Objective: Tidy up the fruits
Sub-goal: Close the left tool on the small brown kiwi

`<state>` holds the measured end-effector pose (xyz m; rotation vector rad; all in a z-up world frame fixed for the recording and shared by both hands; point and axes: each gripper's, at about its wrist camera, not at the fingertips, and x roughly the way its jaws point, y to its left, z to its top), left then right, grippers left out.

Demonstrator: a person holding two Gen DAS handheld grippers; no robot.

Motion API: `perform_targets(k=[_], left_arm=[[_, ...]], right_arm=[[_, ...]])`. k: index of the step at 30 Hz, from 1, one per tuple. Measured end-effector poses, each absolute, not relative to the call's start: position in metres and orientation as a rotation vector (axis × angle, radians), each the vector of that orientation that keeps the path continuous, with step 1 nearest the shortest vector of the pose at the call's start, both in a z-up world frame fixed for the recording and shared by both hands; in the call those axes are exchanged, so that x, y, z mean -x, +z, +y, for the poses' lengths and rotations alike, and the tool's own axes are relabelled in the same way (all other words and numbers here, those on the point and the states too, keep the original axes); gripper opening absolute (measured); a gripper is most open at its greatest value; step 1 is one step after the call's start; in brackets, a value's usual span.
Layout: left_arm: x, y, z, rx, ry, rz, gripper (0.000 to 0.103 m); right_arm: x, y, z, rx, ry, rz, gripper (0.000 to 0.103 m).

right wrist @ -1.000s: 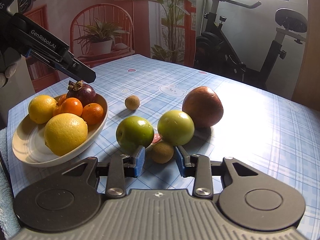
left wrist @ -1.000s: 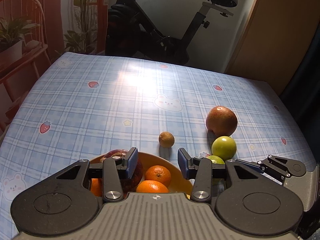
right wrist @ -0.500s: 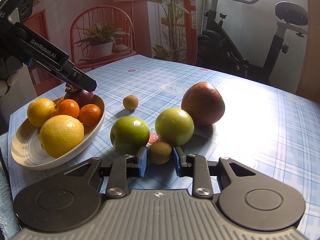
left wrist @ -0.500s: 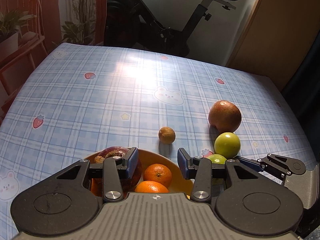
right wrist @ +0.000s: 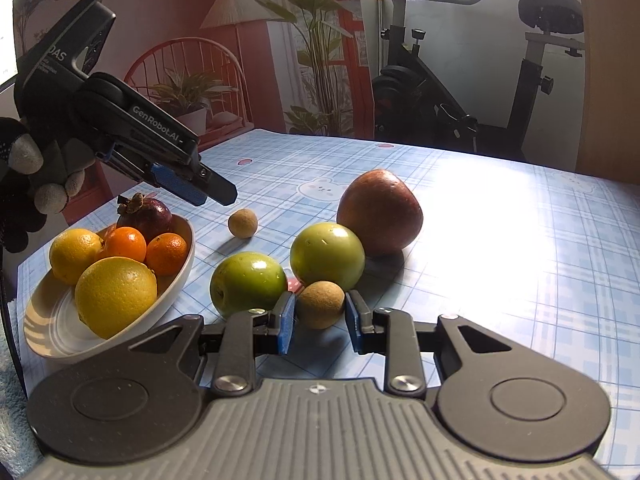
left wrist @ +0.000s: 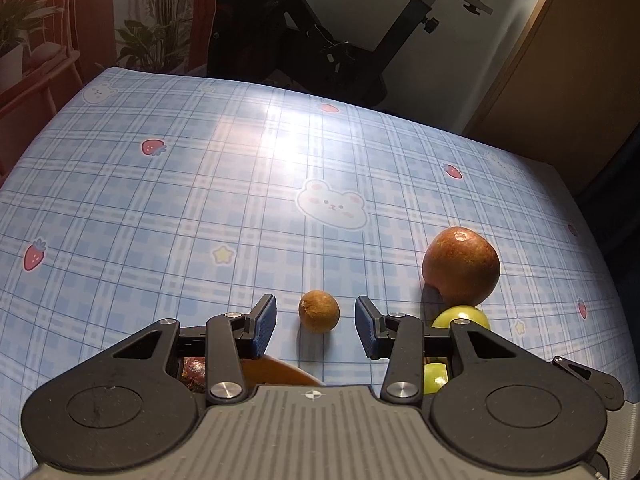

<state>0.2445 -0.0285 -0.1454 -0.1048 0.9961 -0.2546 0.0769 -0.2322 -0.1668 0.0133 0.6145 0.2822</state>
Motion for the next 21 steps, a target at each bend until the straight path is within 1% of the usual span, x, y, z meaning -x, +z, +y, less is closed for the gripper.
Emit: perform_targets(k=[7,9,12,18,21], left_arm=[[-0.259,-0.16,-0.033,0.139,-0.238,1.049,0.045],[-0.261,-0.163,-0.034,0.141,-0.225,1.055,0.044],[-0.262,-0.166,-0.034,0.145,-0.215,1.062,0.028],[-0.255,-0.164,-0.036,0.109,-0.232,1.054,0.028],[-0.245,-0.153,-0.033,0.096,-0.244,1.025,0.028]], right_arm=[[-0.079,-0.168,-0.231,-0.012,0.29,0.619,0.03],[-0.079,-0.168,-0.231,-0.015,0.293,0.618,0.03],[-0.079,-0.168,-0.233,-0.023,0.296,0.616,0.03],[-0.079,-0.167,-0.237,-0.036,0.303,0.611,0.03],[-0.079,-0.167,-0.237,-0.038,0.305,0.607,0.03]])
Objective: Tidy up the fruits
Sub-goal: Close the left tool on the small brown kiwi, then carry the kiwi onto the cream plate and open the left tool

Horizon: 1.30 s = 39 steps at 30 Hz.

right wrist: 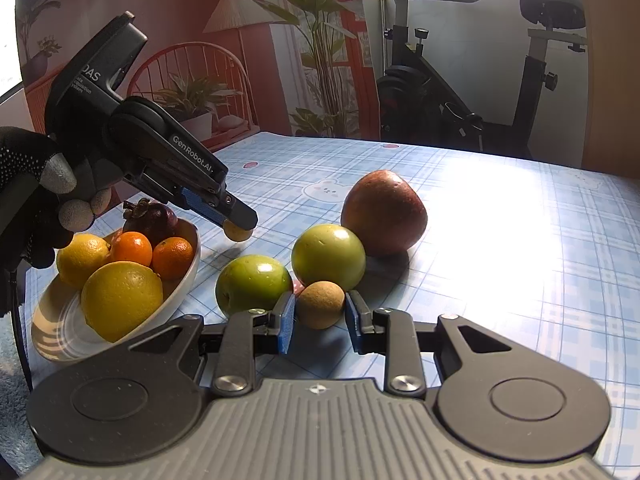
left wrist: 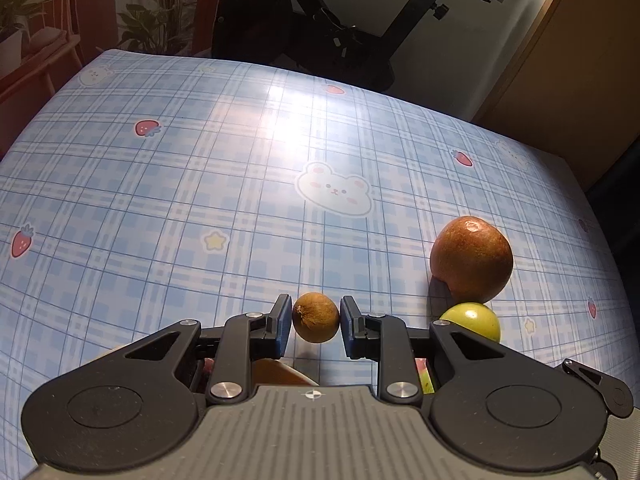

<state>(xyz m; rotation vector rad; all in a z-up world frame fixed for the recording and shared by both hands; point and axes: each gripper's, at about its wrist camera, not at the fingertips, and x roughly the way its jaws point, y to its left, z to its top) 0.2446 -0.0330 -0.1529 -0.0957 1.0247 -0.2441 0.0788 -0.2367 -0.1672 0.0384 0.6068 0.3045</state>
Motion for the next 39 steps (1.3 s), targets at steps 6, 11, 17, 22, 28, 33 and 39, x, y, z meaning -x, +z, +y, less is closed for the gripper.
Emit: perform_targets(k=[6,11,17,22,28,33,39], left_arm=[[-0.206,-0.119,-0.015,0.146,-0.271,0.95,0.028],[-0.162,-0.097,0.004,0.183,-0.271,0.891,0.028],[-0.122,-0.091,0.034,0.23,-0.238,0.883,0.028],[-0.108,-0.1,0.054,0.25,-0.196,0.906,0.028],[-0.093,-0.113,0.069,0.24,-0.181,0.943,0.028],[-0.086,-0.124,0.079,0.222,-0.151,0.958,0.028],[-0.085,-0.135,0.088,0.205,-0.136,0.996,0.028]], right_arm=[[-0.075,-0.166,-0.239,-0.048,0.302,0.589,0.03],[-0.073,-0.165,-0.239,-0.048,0.302,0.591,0.03],[-0.067,-0.158,-0.235,-0.043,0.305,0.593,0.03],[-0.061,-0.136,-0.223,-0.025,0.325,0.551,0.03],[-0.064,-0.121,-0.193,0.023,0.398,0.542,0.03],[-0.075,-0.119,-0.167,0.071,0.452,0.557,0.03],[-0.096,-0.13,-0.147,0.1,0.502,0.601,0.03]])
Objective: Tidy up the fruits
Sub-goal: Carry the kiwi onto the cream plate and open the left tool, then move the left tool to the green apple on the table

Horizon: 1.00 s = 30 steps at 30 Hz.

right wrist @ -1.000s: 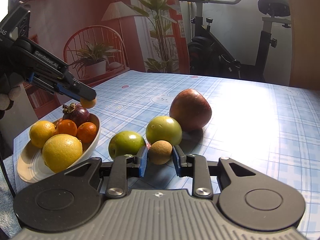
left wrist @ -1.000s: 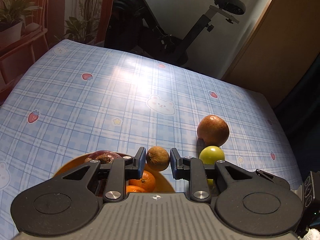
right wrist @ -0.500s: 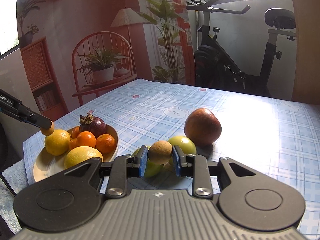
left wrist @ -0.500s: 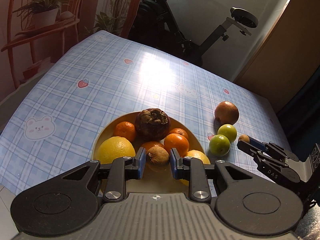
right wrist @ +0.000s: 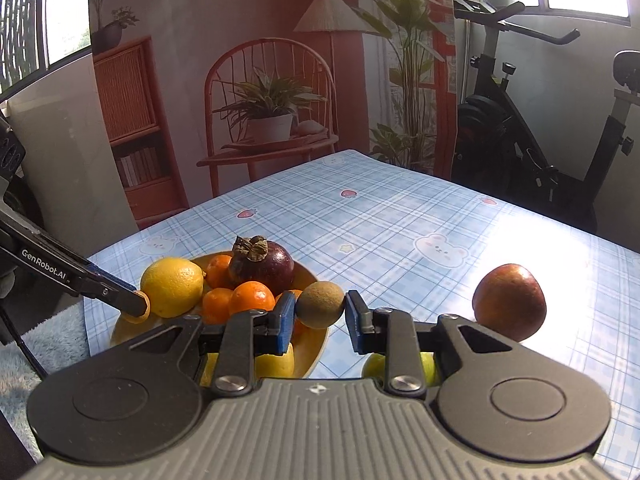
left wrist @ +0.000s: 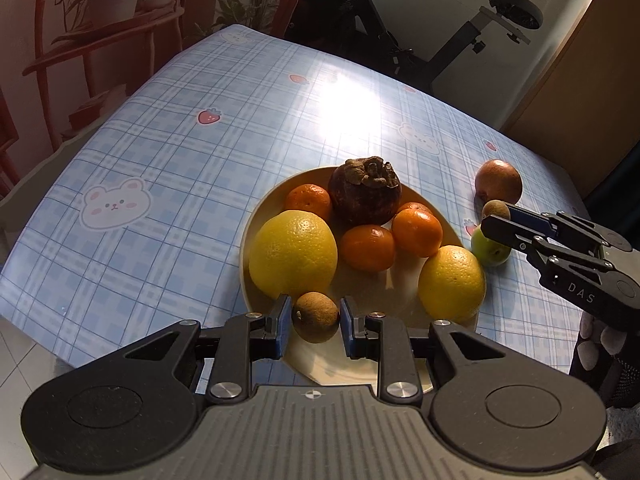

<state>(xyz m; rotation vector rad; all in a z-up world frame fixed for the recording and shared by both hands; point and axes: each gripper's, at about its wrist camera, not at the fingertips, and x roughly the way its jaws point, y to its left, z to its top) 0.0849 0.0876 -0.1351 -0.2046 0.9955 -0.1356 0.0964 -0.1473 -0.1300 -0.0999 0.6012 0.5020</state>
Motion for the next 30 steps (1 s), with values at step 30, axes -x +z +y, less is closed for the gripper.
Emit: perform_targets(k=[30], left_arm=[[-0.103,-0.111,0.066,0.2,-0.126,0.872,0.029]], right_arm=[[-0.084,-0.129,-0.192,0.002,0.364,0.568,0.031]])
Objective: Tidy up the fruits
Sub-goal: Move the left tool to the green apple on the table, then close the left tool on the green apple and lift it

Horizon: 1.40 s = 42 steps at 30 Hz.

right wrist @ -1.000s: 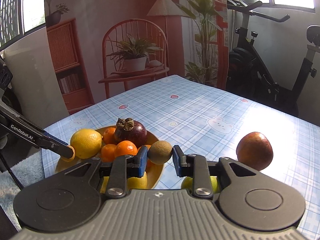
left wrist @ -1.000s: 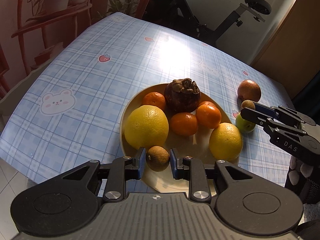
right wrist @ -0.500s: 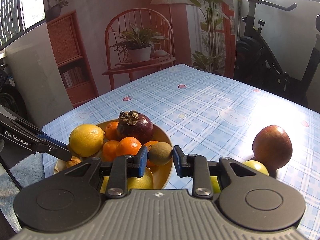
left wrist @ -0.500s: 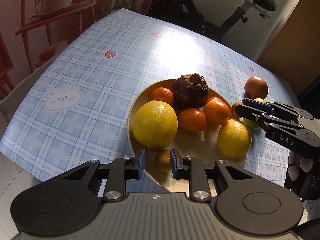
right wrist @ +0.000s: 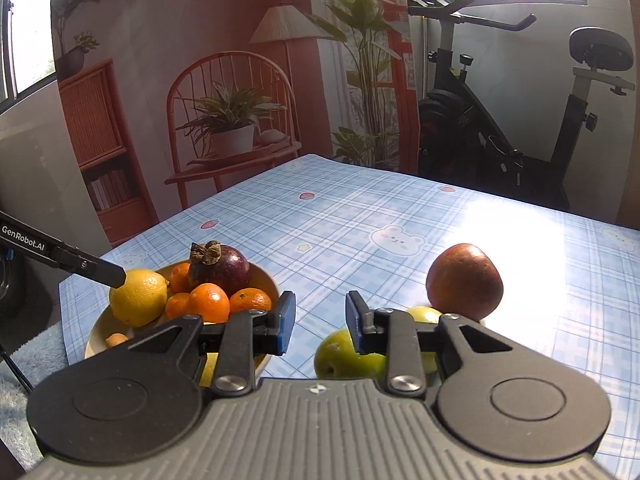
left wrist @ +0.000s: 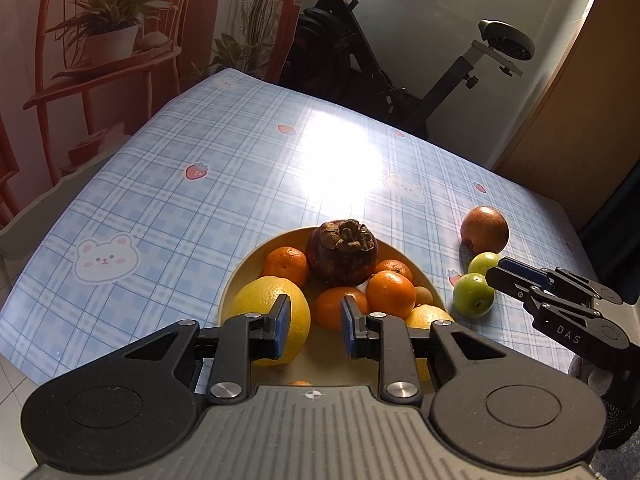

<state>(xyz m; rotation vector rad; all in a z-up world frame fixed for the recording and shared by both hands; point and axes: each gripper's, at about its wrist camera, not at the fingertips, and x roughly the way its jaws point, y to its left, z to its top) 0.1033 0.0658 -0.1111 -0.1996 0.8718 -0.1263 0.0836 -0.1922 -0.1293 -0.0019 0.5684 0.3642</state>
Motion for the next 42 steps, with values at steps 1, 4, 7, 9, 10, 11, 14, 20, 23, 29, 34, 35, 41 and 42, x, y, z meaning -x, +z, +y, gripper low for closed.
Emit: perform_targets(k=[1,4,7,9,10,11,14,20,23,29,34,35,41,42], left_arm=[[-0.106,-0.11,0.062,0.192,-0.134,0.868,0.029],[-0.118,-0.106,0.046,0.164,-0.163,0.859,0.029],[-0.13,-0.105,0.029,0.151,-0.199,0.86,0.029],[-0.139,-0.106,0.016,0.143,-0.229,0.868,0.029],[-0.143,-0.107,0.01,0.138,-0.243,0.873,0.03],[-0.147,-0.108,0.004,0.132,-0.256,0.878,0.03],[-0.16,-0.113,-0.015,0.123,-0.296,0.902,0.03],[-0.182,-0.127,-0.041,0.15,-0.364,0.974,0.03],[-0.192,-0.132,-0.051,0.169,-0.382,1.004,0.03],[-0.203,-0.139,-0.064,0.201,-0.409,1.036,0.03],[-0.207,-0.146,-0.072,0.21,-0.43,1.063,0.034],[-0.208,-0.146,-0.074,0.211,-0.432,1.065,0.036],[-0.211,-0.155,-0.081,0.189,-0.422,1.075,0.04],[-0.212,-0.157,-0.081,0.191,-0.421,1.079,0.04]], right_arm=[[-0.081,-0.129,-0.198,-0.005,0.348,0.567,0.031],[-0.075,-0.13,-0.209,-0.009,0.314,0.568,0.031],[-0.068,-0.134,-0.216,-0.011,0.3,0.581,0.034],[-0.064,-0.138,-0.218,-0.004,0.295,0.591,0.036],[-0.063,-0.139,-0.218,-0.001,0.295,0.596,0.039],[-0.061,-0.142,-0.217,0.001,0.296,0.604,0.042],[-0.06,-0.149,-0.215,0.001,0.31,0.627,0.045],[-0.065,-0.164,-0.205,0.018,0.345,0.67,0.046],[-0.068,-0.17,-0.201,0.035,0.357,0.684,0.046],[-0.076,-0.174,-0.195,0.043,0.37,0.687,0.046],[-0.083,-0.175,-0.196,0.019,0.371,0.688,0.046],[-0.084,-0.175,-0.197,0.01,0.372,0.688,0.046],[-0.09,-0.175,-0.198,-0.004,0.379,0.689,0.047],[-0.09,-0.175,-0.197,0.002,0.378,0.689,0.048]])
